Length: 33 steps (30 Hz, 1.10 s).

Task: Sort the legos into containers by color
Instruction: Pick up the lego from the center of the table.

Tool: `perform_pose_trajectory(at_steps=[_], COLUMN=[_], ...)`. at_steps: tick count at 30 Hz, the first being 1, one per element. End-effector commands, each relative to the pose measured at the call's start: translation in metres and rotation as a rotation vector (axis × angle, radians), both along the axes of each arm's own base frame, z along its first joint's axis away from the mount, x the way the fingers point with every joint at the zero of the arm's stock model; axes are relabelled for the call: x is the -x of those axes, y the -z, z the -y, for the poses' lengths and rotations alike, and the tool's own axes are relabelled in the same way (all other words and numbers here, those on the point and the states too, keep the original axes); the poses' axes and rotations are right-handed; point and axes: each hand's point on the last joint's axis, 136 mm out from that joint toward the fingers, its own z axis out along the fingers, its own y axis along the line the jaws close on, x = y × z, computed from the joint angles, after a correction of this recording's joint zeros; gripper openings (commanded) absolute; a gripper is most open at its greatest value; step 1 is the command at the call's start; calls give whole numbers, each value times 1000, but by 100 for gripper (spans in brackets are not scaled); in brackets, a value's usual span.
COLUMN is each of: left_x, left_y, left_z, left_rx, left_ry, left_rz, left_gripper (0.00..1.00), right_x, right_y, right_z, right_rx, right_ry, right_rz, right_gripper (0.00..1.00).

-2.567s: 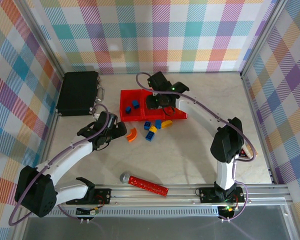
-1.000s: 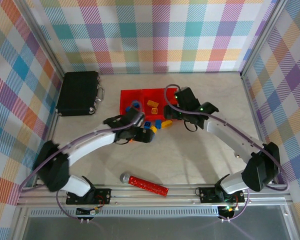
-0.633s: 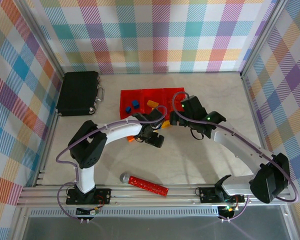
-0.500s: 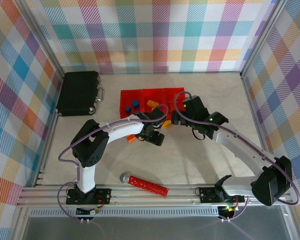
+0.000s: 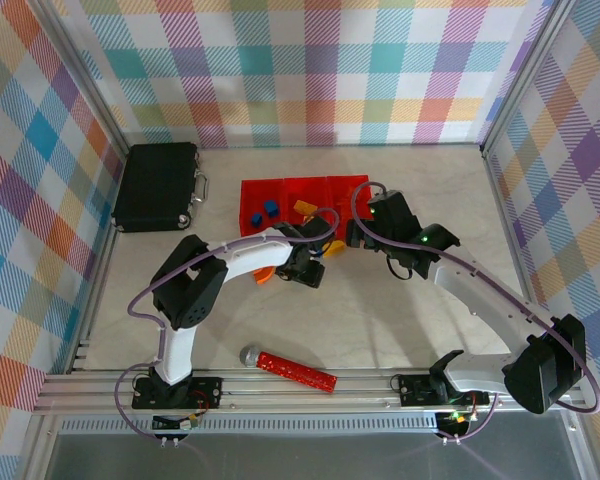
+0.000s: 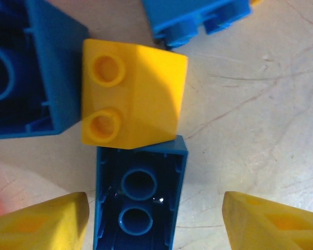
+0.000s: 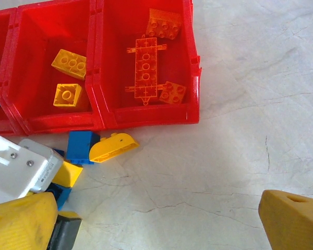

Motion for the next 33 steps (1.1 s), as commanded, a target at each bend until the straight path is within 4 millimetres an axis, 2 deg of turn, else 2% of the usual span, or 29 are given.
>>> perform_pose_trajectory(at_steps=[1,4,7,12,16,21,24,30,31,33], left_x=[-1,-2,-3,1,2,-8,-25,-79,-88,-104], left_y=[11,16,17,6,-19,-71,-95,-122,-127,-135], left_z=[-18,-22,-24,-12,-3,-5,-21,-87,-95,-96], left_rx=[-34,-14,7,91,171,281,305,178,157,148], left_ry=[-56,-96,-117,-77,-48,-26,-55,-237,-256,-261], left_rz=[-30,-56,-64,-88,-65,28,77,204,224,265], left_gripper=[56,47,41,30,25,25,26,28,28,30], right_x=[1,0,-1,-1,2,3,2,4,4,5], right_y=[2,5,4,1,3,7,10,16,17,19], right_z=[5,7,10,13,13,14,12,10,9,9], right_rx=[2,6,5,-15,-47,-48,-49,-52,-52,-51], right_ry=[24,40,58,90,108,113,106,94,93,93], right_rz=[-1,-4,3,20,21,15,6,-14,-16,-22], right_gripper=[99,99,99,99,99,99,99,99,99,99])
